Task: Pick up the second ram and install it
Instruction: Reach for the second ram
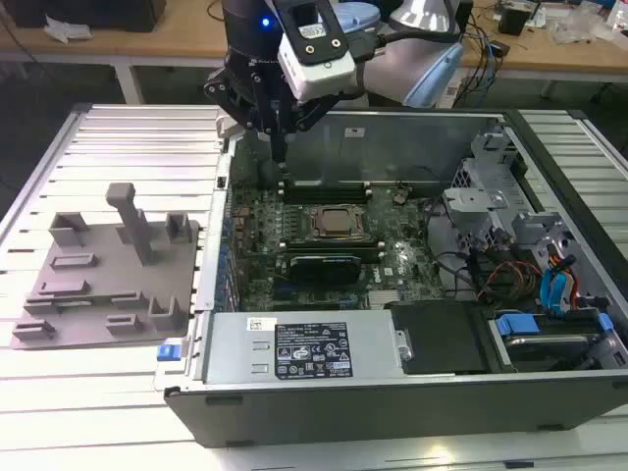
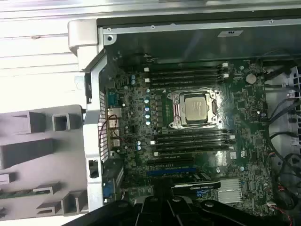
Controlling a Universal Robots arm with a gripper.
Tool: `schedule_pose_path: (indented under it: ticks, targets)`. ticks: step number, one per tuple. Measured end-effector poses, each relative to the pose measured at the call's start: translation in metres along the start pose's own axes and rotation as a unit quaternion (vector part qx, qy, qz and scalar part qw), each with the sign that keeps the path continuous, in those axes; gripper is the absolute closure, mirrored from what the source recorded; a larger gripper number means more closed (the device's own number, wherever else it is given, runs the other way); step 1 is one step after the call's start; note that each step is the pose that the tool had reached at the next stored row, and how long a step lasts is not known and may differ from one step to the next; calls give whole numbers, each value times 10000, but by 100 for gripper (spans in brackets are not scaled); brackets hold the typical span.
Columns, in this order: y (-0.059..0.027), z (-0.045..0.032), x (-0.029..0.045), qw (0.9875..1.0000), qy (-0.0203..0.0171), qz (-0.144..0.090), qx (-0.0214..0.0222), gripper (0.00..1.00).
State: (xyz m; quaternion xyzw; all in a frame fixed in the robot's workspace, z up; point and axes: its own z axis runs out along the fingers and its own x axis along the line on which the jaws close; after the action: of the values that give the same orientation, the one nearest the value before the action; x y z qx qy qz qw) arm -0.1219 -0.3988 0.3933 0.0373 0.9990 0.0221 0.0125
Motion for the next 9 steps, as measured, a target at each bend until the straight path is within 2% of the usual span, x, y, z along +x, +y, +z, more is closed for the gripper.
schedule_pose_path:
  ticks: [1, 2, 3, 6, 8, 9]
  targets:
    - [-6, -2, 84, 10000, 0, 1, 0, 92]
    - [-16, -5, 219, 10000, -3, 1, 0, 92]
    - [-22, -5, 292, 10000, -3, 1, 0, 92]
    - [-27, -5, 375, 10000, -3, 1, 0, 92]
    - [-37, -7, 508, 10000, -3, 0, 0, 92]
    - [-40, -6, 544, 10000, -4, 1, -1, 92]
